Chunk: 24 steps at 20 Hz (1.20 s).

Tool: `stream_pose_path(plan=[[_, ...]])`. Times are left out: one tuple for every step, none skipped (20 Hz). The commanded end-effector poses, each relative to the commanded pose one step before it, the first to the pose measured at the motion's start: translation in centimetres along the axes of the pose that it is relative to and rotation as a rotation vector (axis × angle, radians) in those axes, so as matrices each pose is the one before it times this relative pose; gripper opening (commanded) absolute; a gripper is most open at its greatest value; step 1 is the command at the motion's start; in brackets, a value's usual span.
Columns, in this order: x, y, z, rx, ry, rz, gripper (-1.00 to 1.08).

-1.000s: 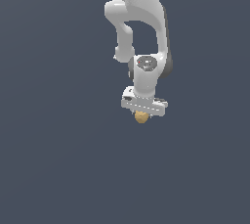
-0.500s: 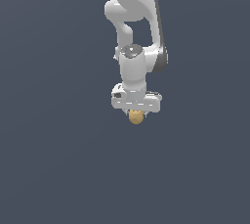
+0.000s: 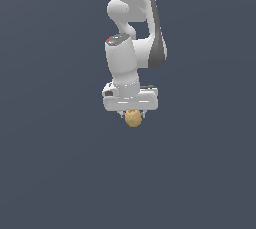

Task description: Pick up the object and move it to a goal position.

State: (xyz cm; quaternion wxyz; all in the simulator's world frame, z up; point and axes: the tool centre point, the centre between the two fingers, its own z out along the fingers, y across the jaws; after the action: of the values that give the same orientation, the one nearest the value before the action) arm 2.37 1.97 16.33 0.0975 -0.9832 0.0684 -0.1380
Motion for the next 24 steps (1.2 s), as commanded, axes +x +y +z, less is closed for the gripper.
stream_pose_path(plan=[[0.875, 0.405, -0.998, 0.02124, 0.02011, -0.02145, -1.00], [0.340, 0.161, -0.380, 0.00831, 0.00755, -0.00798, -1.00], [0.339, 0.159, -0.380, 0.00832, 0.00753, -0.00796, -1.00], [0.338, 0.158, -0.379, 0.00832, 0.00751, -0.00795, -1.00], [0.337, 0.158, -0.377, 0.00831, 0.00749, -0.00792, -1.00], [0.337, 0.157, -0.378, 0.00834, 0.00750, -0.00793, -1.00], [0.338, 0.157, -0.378, 0.00837, 0.00750, -0.00794, -1.00], [0.339, 0.157, -0.378, 0.00840, 0.00752, -0.00795, -1.00], [0.340, 0.157, -0.379, 0.00844, 0.00754, -0.00798, -1.00], [0.341, 0.158, -0.380, 0.00849, 0.00757, -0.00801, -1.00], [0.344, 0.158, -0.383, 0.00856, 0.00762, -0.00807, -1.00], [0.346, 0.159, -0.385, 0.00863, 0.00768, -0.00812, -1.00], [0.349, 0.160, -0.389, 0.00872, 0.00775, -0.00819, -1.00], [0.353, 0.161, -0.392, 0.00881, 0.00782, -0.00828, -1.00], [0.357, 0.162, -0.397, 0.00892, 0.00791, -0.00837, -1.00], [0.361, 0.164, -0.402, 0.00905, 0.00801, -0.00848, -1.00], [0.367, 0.166, -0.407, 0.00918, 0.00813, -0.00859, -1.00], [0.372, 0.169, -0.413, 0.00933, 0.00825, -0.00873, -1.00], [0.379, 0.171, -0.421, 0.00950, 0.00840, -0.00889, -1.00], [0.386, 0.175, -0.428, 0.00967, 0.00855, -0.00905, -1.00], [0.394, 0.179, -0.437, 0.00987, 0.00872, -0.00923, -1.00], [0.403, 0.182, -0.447, 0.01009, 0.00891, -0.00944, -1.00], [0.413, 0.186, -0.458, 0.01034, 0.00913, -0.00967, -1.00], [0.423, 0.192, -0.470, 0.01060, 0.00935, -0.00991, -1.00]])
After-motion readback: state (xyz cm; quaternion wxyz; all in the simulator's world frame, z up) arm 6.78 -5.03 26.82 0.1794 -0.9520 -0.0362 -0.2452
